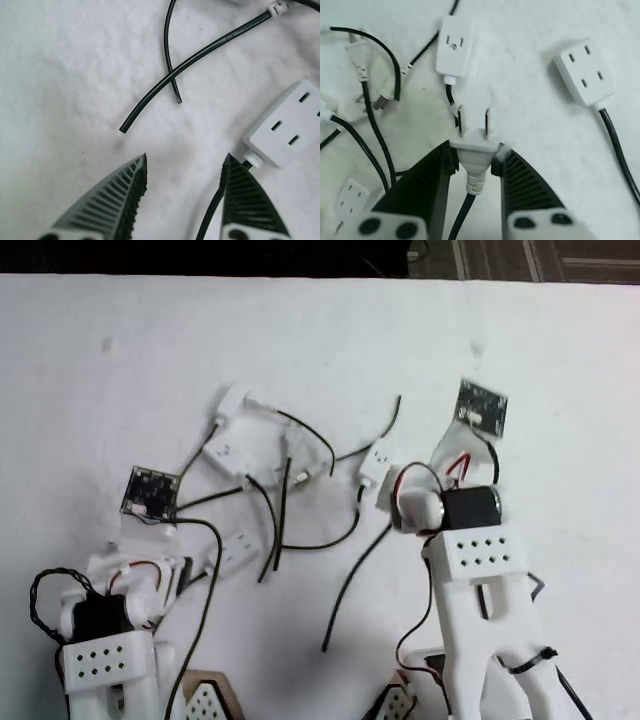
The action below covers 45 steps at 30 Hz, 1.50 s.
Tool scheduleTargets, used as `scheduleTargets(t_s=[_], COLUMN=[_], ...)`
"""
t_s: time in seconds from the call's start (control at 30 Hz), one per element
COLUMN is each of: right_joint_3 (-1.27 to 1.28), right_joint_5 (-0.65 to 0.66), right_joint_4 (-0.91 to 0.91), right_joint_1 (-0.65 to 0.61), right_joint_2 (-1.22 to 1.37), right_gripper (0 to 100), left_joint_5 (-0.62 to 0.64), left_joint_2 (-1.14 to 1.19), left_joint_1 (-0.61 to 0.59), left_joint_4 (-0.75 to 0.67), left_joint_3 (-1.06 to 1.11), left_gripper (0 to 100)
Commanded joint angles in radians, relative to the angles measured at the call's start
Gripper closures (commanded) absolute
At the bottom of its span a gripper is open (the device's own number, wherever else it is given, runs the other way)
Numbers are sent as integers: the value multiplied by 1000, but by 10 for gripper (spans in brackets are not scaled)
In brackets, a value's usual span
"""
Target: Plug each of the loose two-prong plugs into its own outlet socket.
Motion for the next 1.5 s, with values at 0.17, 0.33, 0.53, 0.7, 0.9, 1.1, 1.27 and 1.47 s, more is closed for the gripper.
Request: scheduleTargets(t_s=[0.17, 0.33, 0.53, 0.7, 0.9, 1.1, 1.27, 1.47], right_joint_3=[-6, -5, 3, 18, 157, 269, 407, 529], right_joint_5=[81, 388, 936, 1444, 1932, 2122, 2140, 2140], right_joint_4=[68, 70, 71, 70, 64, 48, -186, -384], right_joint_1=[-13, -4, -2, 51, 148, 185, 153, 159], right_joint_2=[-33, -33, -31, -24, -22, -22, -21, -21], right_gripper=[728, 733, 787, 821, 820, 820, 822, 896], left_joint_5=[8, 8, 8, 8, 8, 8, 8, 6], left_joint_2=[-8, -8, -8, -8, -8, -8, -8, -8], left_joint_1=[-5, -5, -5, -5, -5, -5, -5, -5], left_joint_4=[-14, -14, -14, -14, -14, -14, -14, -14], left_joint_3=[-5, -5, -5, -5, -5, -5, -5, -5], left_gripper=[755, 755, 755, 755, 755, 755, 755, 755])
